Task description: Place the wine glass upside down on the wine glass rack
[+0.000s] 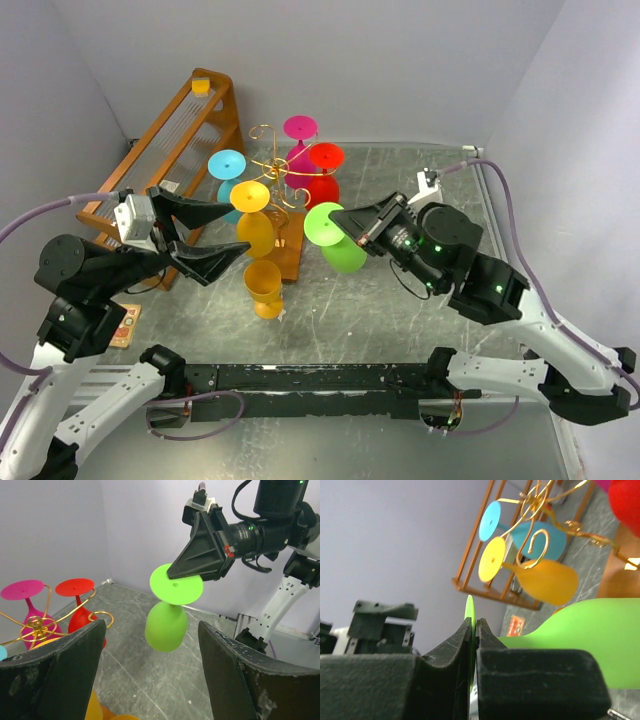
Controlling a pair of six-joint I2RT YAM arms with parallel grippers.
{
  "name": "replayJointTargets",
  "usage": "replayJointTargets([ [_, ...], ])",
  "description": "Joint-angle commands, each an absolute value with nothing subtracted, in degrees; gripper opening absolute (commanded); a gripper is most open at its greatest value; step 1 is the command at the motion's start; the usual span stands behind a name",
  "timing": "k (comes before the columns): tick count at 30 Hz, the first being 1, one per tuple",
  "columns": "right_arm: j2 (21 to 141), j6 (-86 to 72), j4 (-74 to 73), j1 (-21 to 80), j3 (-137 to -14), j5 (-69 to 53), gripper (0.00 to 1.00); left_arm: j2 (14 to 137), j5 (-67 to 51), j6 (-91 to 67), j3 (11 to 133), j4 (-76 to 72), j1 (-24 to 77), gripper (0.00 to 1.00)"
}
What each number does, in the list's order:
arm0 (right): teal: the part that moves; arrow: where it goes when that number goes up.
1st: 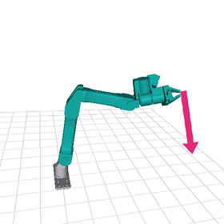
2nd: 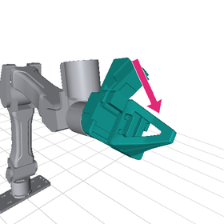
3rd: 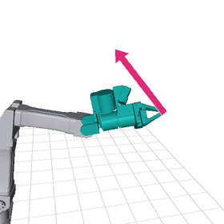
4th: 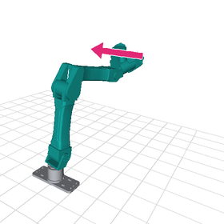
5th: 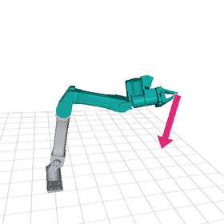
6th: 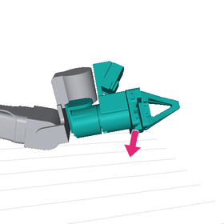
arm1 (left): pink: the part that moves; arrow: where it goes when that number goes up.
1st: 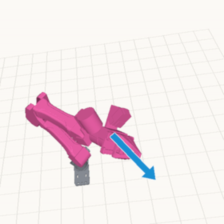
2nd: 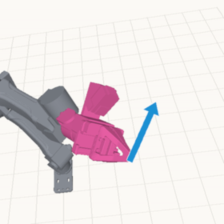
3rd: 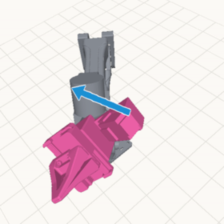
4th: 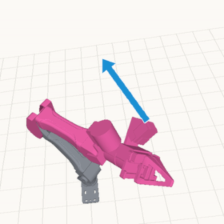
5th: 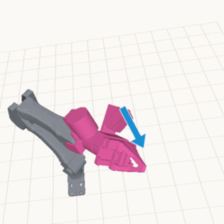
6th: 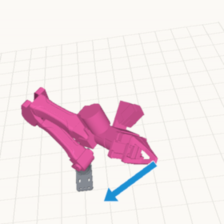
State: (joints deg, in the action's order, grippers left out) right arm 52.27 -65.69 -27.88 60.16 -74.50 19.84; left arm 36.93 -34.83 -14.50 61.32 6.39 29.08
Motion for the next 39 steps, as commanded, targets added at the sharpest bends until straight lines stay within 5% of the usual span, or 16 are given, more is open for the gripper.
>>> replayJointTargets([
  [1,56.23,-63.19,-22.24,60.36,-74.47,29.07,0.0,35.83,-30.29,-14.19,60.97,7.11,29.35,0.85],
  [19,63.9,-69.86,-7.99,60.31,-68.4,43.52,0.0,34.53,-34.62,-13.76,60.98,6.99,29.3,0.85],
  [39,69.72,-74.15,-2.44,59.34,-68.23,42.11,0.0,32.93,-36.6,-13.65,61.83,7.94,29.32,0.86],
])
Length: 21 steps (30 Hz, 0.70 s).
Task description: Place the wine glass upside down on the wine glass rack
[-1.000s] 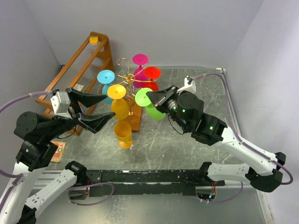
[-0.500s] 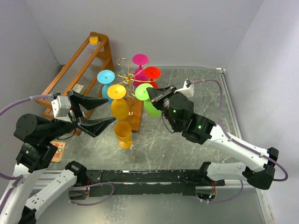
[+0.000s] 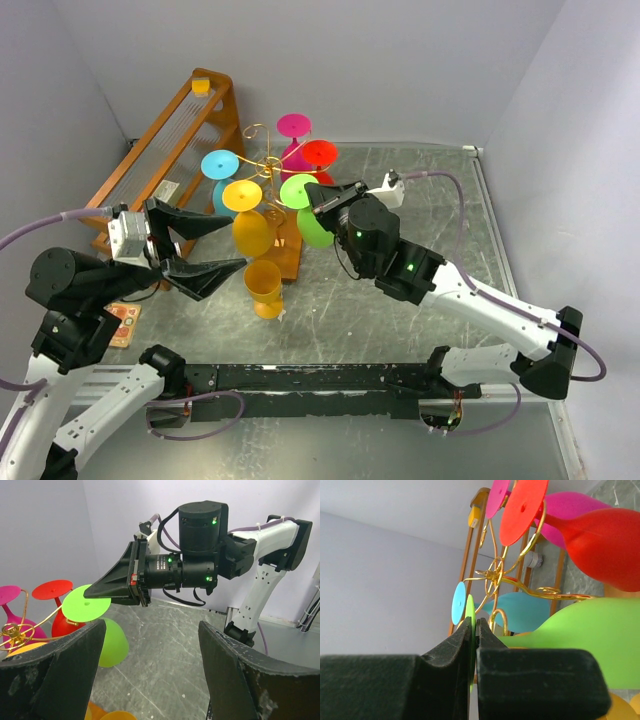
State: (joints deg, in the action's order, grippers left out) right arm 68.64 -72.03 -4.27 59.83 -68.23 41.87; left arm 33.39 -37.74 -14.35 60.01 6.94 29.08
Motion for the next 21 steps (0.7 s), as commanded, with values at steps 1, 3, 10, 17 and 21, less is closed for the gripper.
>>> replayJointTargets([
  [1,69.84,-74.36,-2.15,59.21,-68.02,41.85,0.0,33.1,-35.97,-13.45,62.13,8.39,29.35,0.86],
  [3,70.03,-74.79,-1.96,58.99,-67.85,41.55,0.0,33.45,-35.41,-13.13,62.67,9.0,29.3,0.86],
  [10,69.72,-76.4,-2.29,58.82,-67.1,43.36,0.0,34.1,-34.35,-13.18,62.73,9.25,29.28,0.85],
  [17,70.51,-78.94,-3.89,58.79,-66.74,45.42,0.0,34.33,-33.71,-12.85,62.95,9.85,29.29,0.85],
  [21,70.91,-80.09,-4.18,58.61,-66.24,45.98,0.0,34.32,-33.32,-12.57,62.84,10.17,29.28,0.85],
])
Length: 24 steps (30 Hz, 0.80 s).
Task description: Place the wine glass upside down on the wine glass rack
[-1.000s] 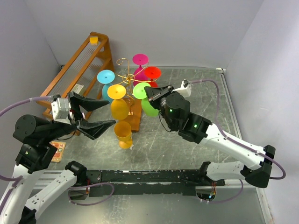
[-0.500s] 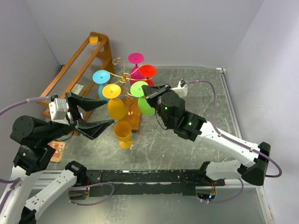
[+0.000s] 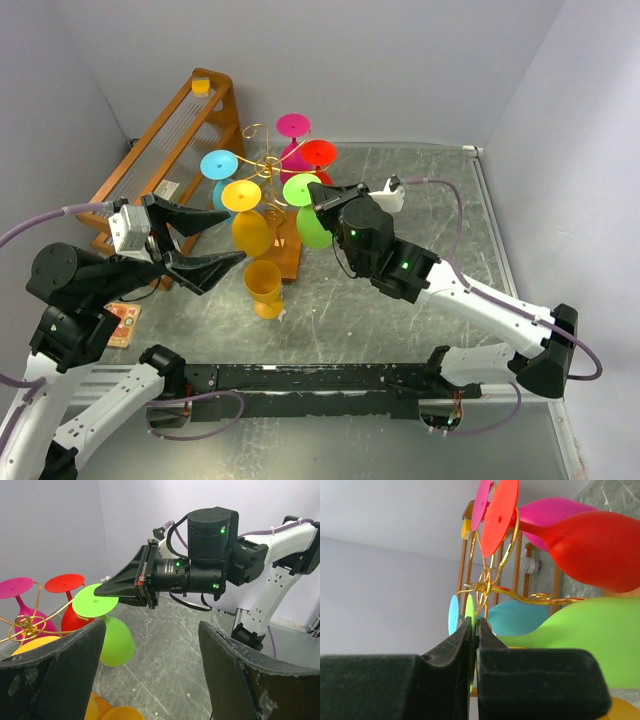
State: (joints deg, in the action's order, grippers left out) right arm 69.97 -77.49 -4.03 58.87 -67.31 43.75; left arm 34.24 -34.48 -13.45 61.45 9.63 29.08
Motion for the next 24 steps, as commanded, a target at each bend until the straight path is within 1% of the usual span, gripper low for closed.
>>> replayJointTargets([
  [1,70.88,-80.12,-3.98,58.54,-66.02,46.38,0.0,34.44,-33.24,-12.57,62.84,10.2,29.33,0.85],
  [5,71.2,-79.95,-3.42,58.05,-65.31,47.8,0.0,34.63,-33.39,-12.81,62.61,9.69,29.34,0.85],
  [9,71.9,-77.73,-0.63,56.52,-65.12,45.04,0.0,34.93,-33.55,-13.09,61.98,8.73,29.25,0.85],
  [20,73.7,-76.29,4.05,52.29,-64.82,31.37,0.0,35.22,-32.94,-12.39,62.05,9.52,29.29,0.85],
  [24,74.98,-75.77,3.0,50.63,-66.22,24.84,0.0,35.4,-32.89,-12.31,61.75,9.46,29.31,0.85],
])
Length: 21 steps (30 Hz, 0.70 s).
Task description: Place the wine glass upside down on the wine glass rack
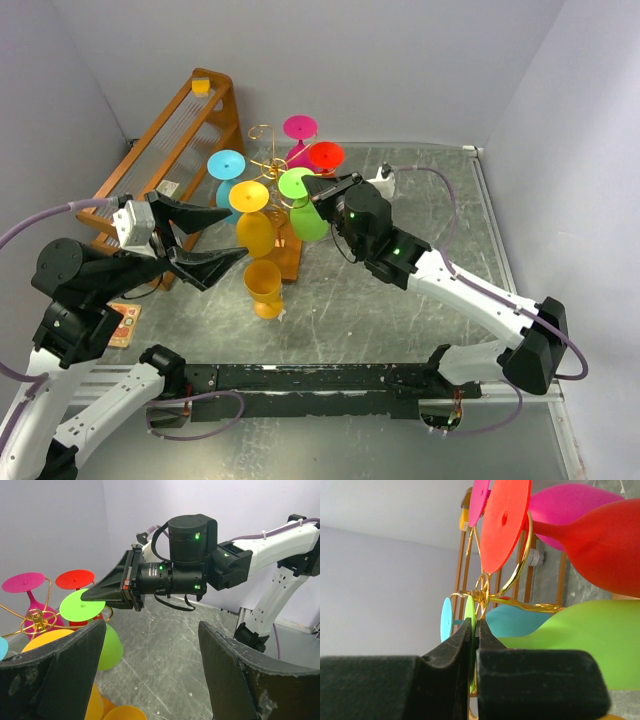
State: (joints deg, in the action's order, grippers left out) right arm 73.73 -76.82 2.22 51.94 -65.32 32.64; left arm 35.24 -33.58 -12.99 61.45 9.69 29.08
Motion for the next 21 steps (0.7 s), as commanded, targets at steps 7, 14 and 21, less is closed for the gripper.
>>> replayJointTargets([
  [7,74.73,-74.3,3.64,49.84,-66.46,18.6,0.0,36.07,-31.67,-12.13,60.57,9.57,29.35,0.85],
  [14,72.74,-72.29,1.87,49.58,-66.42,16.81,0.0,36.3,-31.84,-12.04,60.08,9.62,29.32,0.85],
  [21,70.93,-72.0,1.39,48.97,-66.07,16.78,0.0,36.43,-32.06,-12.22,59.85,9.4,29.33,0.85],
])
